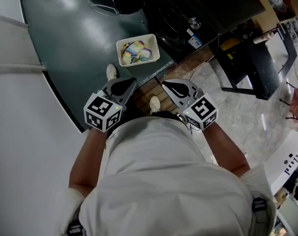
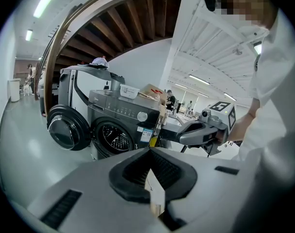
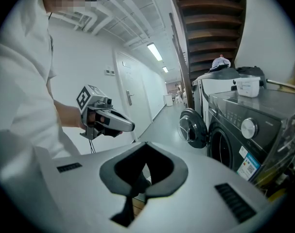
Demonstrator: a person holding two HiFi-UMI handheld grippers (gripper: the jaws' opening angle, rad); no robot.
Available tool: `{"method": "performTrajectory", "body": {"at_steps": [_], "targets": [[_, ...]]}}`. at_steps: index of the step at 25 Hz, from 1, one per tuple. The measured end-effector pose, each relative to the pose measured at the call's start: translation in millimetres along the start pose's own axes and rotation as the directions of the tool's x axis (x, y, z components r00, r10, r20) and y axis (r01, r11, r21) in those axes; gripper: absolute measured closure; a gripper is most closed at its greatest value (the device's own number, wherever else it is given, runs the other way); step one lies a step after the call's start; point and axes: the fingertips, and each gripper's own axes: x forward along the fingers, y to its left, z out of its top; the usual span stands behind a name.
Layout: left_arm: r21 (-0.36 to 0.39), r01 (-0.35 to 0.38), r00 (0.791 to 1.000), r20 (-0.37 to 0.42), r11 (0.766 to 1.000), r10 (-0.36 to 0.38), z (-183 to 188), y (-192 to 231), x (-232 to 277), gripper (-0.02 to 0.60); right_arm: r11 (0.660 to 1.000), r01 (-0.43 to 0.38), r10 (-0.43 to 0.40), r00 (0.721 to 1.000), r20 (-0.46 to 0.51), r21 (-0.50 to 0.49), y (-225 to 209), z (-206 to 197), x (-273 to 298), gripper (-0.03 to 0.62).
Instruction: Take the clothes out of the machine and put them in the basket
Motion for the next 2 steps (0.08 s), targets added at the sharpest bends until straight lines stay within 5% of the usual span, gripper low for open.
{"method": "performTrajectory", "body": {"at_steps": [2], "targets": [[-0.012,0.010,1.000,-0.013,1.000,-0.010,-3.9,1.7,4.9,0.584,1.000,-0.005,0.005,1.000,-0.016,0.016,-2.1,-7.0,5.5,0.591]]}}
